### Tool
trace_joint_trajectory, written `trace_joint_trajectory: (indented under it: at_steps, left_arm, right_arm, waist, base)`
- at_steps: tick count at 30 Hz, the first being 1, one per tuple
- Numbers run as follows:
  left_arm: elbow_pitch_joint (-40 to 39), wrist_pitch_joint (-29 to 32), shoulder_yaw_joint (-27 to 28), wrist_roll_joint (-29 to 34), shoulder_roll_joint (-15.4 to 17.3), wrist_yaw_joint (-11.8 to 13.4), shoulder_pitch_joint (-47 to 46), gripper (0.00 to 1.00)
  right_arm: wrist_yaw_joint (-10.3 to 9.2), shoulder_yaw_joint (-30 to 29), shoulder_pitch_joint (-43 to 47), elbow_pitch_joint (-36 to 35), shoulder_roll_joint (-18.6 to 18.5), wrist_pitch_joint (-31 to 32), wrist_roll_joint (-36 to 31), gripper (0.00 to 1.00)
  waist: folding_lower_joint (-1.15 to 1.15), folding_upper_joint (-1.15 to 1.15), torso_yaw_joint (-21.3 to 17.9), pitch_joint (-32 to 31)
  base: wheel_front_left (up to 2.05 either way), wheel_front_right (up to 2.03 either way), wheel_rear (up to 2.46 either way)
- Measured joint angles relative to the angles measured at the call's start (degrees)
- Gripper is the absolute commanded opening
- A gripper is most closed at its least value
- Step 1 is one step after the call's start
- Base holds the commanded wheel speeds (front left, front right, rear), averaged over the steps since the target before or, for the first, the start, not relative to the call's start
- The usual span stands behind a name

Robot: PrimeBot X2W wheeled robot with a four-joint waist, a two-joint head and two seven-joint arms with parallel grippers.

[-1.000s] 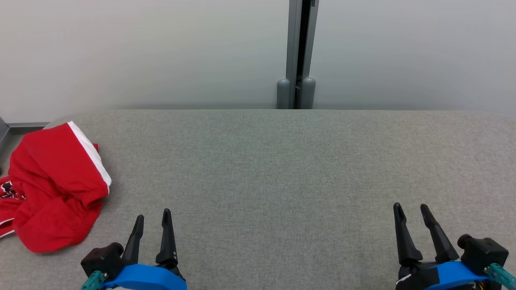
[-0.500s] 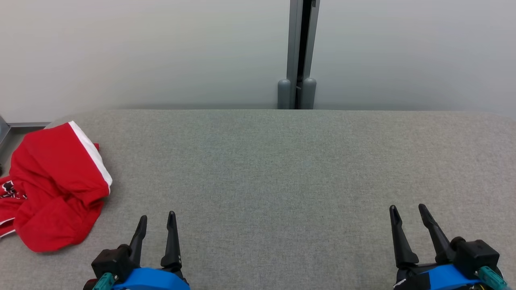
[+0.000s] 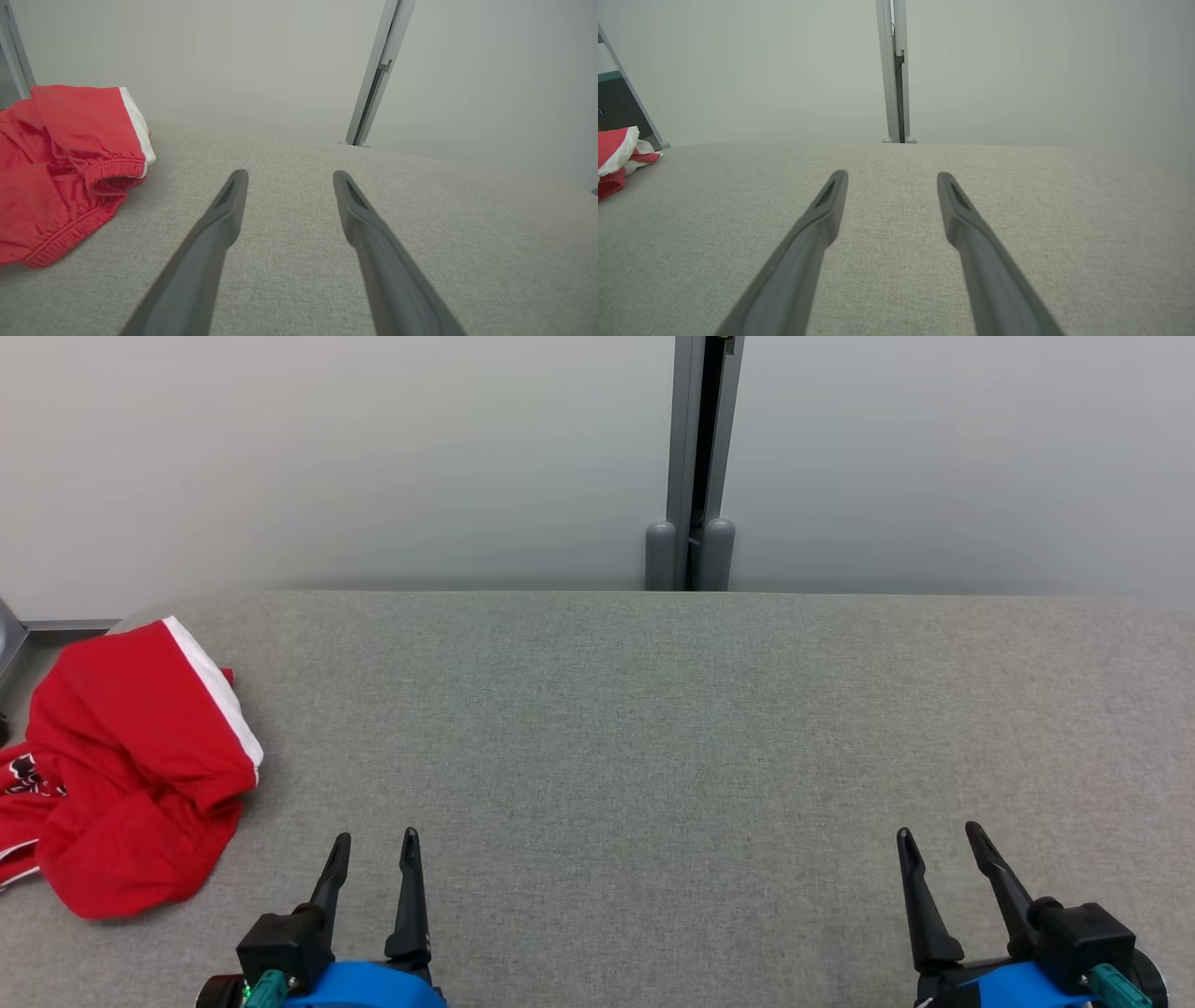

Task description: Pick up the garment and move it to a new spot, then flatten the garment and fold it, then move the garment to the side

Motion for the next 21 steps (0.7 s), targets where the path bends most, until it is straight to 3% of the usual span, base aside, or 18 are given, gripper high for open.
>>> trace_joint_trajectory:
  at_steps: [21]
  left_arm:
    - [0.59,-0.75,-1.57,2.22,0.4,0.51,-0.14,1.0]
  right_arm:
    - [0.05,0.0,-0.33,3.1,-0.03,-0.77,-2.37,1.0]
  waist:
    - [0.0,0.0,0.18,-0.09]
  base:
    - [0.0,0.0,0.0]
